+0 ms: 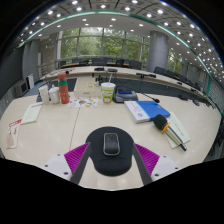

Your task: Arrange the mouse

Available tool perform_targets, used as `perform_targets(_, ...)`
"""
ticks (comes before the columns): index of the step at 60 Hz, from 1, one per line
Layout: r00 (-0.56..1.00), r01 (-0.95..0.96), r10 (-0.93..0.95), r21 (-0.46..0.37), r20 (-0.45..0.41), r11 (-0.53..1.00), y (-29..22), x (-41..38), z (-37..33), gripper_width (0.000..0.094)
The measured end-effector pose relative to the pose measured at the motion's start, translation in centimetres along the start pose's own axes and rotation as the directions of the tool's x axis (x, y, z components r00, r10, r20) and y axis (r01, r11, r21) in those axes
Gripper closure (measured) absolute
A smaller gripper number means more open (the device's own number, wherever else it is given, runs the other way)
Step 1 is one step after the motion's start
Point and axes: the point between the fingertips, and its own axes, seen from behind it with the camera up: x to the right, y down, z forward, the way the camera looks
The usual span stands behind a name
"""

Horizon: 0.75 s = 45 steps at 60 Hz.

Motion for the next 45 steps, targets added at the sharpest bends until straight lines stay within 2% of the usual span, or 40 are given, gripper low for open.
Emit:
perform_targets(9,0.999,-0.015,0.016,0.055,-0.036,0.998,0.0,-0.6,-8.4,0.0079)
perform_targets(16,0.999,0.012,-0.009,0.065,-0.053,0.998,1.7,-1.2,-14.1,0.0079)
perform_targets(23,0.999,0.016,-0.013,0.083,-0.044,0.996,3.0,-2.2,-19.7,0.0079)
perform_targets(33,0.999,0.005,-0.001,0.095,-0.04,0.995,5.0,-2.5,-24.2,0.0079)
perform_targets(45,0.999,-0.032,0.036,0.093,-0.037,0.995,5.9,-2.4,-26.4,0.008)
